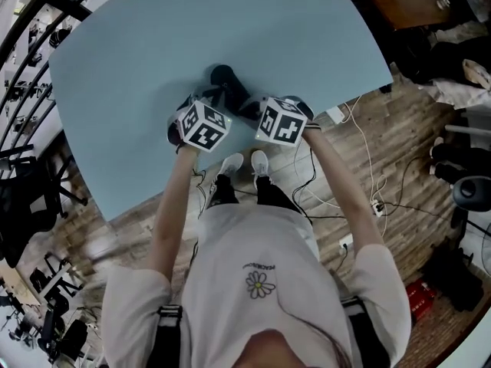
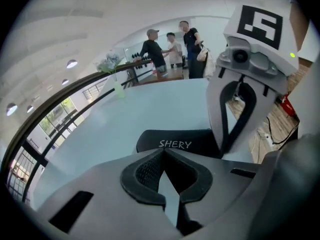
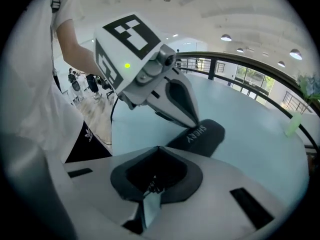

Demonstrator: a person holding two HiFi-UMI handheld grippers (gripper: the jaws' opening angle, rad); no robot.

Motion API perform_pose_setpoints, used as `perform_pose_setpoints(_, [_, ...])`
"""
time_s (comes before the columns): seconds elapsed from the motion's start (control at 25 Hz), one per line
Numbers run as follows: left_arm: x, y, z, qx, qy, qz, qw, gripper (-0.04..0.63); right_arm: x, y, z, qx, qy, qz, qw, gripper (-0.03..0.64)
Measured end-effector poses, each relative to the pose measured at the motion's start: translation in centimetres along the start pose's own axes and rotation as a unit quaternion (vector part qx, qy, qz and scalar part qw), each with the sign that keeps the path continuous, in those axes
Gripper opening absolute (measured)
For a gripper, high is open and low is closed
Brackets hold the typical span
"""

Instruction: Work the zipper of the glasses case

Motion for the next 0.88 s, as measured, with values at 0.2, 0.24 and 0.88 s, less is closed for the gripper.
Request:
perform_pose_setpoints(0.2, [-0.9, 1.0, 1.0, 0.017, 0.004, -0.006, 0.9998, 0.015, -2.3, 3.3, 1.2, -0.005, -0.049, -0.011, 0.999, 0.006])
perform_pose_setpoints(0.24, [-1.0, 0.9, 0.9, 0.019, 0.005, -0.004, 0.9998, 0.015, -2.5, 3.3, 1.1, 0.000, -0.046, -0.018, 0.999, 0.008])
perform_pose_setpoints(0.88, [-0.7, -2.7, 3.9, 0.120, -0.058, 0.044, 0.9902, 0.016, -1.4, -0.5, -1.4, 0.022, 0.016, -0.125, 0.992, 0.008])
Point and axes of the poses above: the fingertips, and each gripper's own axes: y forward along the fingers, x to its right, z out of its top, the point moved 7 cm from there along -y, backward along the fingers, and after that the axes turned 3 degrees about -x, right-handed, at the moved point
